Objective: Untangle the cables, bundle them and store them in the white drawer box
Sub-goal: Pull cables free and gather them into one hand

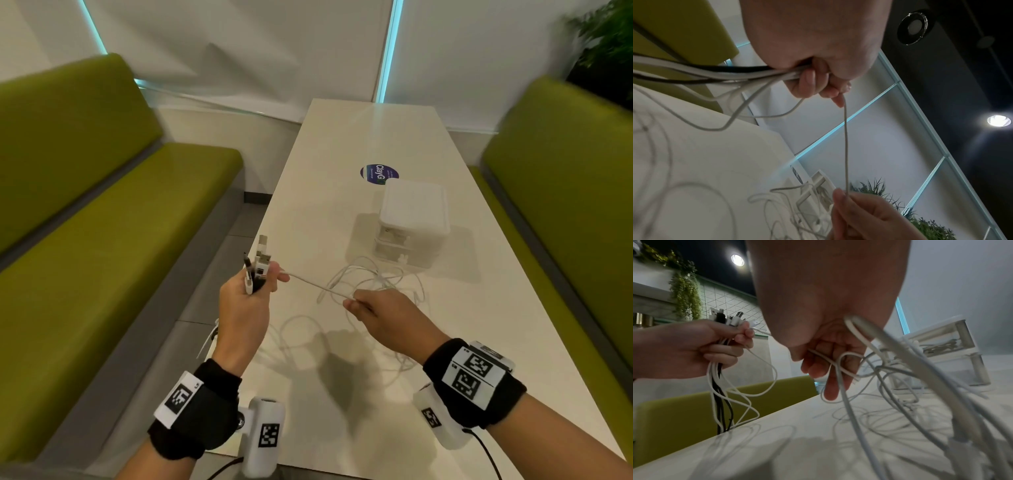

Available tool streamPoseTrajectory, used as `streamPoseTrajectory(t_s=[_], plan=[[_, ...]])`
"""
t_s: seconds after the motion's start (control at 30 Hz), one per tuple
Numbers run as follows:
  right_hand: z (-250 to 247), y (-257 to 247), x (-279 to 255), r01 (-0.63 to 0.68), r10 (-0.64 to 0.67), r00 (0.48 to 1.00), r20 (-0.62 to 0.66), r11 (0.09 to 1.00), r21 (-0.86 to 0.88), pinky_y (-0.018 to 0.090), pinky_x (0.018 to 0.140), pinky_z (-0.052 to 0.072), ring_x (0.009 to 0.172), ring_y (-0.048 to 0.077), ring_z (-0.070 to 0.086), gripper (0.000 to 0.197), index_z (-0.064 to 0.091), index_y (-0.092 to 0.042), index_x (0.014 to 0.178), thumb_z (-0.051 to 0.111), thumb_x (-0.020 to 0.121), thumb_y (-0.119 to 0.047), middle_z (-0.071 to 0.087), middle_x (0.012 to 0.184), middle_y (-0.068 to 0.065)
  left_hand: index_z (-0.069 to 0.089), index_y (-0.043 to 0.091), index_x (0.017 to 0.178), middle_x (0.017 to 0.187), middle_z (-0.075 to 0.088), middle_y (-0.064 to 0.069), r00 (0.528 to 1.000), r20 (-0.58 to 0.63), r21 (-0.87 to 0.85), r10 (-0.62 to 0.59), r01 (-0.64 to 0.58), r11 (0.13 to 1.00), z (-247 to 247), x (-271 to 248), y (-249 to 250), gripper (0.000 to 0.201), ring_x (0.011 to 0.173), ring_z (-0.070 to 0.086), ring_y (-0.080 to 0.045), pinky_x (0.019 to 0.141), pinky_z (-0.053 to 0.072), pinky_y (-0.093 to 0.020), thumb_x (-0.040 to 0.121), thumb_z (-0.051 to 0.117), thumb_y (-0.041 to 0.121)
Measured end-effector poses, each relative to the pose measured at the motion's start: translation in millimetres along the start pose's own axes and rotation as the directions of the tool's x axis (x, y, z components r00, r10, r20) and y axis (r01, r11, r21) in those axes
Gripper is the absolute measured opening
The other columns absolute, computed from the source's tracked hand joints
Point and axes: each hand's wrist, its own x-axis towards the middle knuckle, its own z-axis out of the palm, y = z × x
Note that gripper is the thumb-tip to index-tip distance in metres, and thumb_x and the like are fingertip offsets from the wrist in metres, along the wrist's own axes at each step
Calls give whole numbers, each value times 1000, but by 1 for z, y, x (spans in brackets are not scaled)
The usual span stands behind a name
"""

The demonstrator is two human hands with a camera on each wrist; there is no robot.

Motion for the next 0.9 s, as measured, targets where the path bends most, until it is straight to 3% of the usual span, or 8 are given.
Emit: streamPoseTrajectory(t_s=[0.33,0.5,0.57,0.63,0.7,0.77,0.83,0.9], plan=[[-4,-4,0,-77,76,997,-26,997,-19,39,63,45,58,19,48,53,37,-16,61,41,98,-55,46,54,-1,65,12,72,52,27,6,979,-158,-386,-131,61,920,-11,12,0,36,41,19,-5,40,18,-20,100,52,31],[-5,-4,-5,-93,93,996,5,994,-53,36,60,42,55,17,43,52,36,-17,63,36,100,-53,43,54,-2,67,10,87,61,44,2,971,-139,-238,-197,160,958,-16,17,-4,30,42,26,-9,38,28,-20,100,50,31],[-5,-3,-8,-86,89,996,25,991,-105,36,61,41,54,17,44,52,34,-19,62,33,101,-53,43,53,-3,71,19,97,81,63,-2,981,-147,-83,-130,119,989,-18,15,-3,24,50,45,-28,49,46,-36,101,50,30],[-4,-5,-10,-66,76,995,57,983,-169,37,64,43,59,20,48,52,33,-21,61,30,102,-53,45,55,-3,69,23,112,107,70,5,988,-154,-24,-32,28,999,-15,7,3,22,91,61,-38,86,51,-54,100,51,27],[0,-11,-10,-37,56,994,89,978,-207,37,66,44,65,24,53,50,35,-22,63,28,102,-53,47,59,-1,65,24,120,126,65,10,991,-77,6,106,-106,994,-7,-5,5,26,109,63,-8,100,50,-32,100,52,15],[3,-20,-9,-8,39,990,134,974,-227,36,65,44,69,27,56,46,40,-21,70,27,103,-52,50,63,0,62,25,126,130,61,15,965,114,112,236,-249,962,4,-17,3,39,114,54,13,93,41,-5,98,50,-1],[5,-27,-10,26,14,986,165,970,-241,36,66,46,71,29,57,41,47,-24,79,27,103,-52,52,67,2,62,29,126,123,61,26,917,305,220,256,-329,918,15,-24,-6,54,112,54,16,90,40,-3,92,48,-11],[5,-31,-11,73,-28,986,166,960,-270,37,65,47,73,31,59,41,51,-24,83,28,103,-52,58,72,7,63,30,124,118,64,26,873,440,322,209,-371,871,20,-25,-19,60,107,60,7,91,47,-14,85,48,-13]])
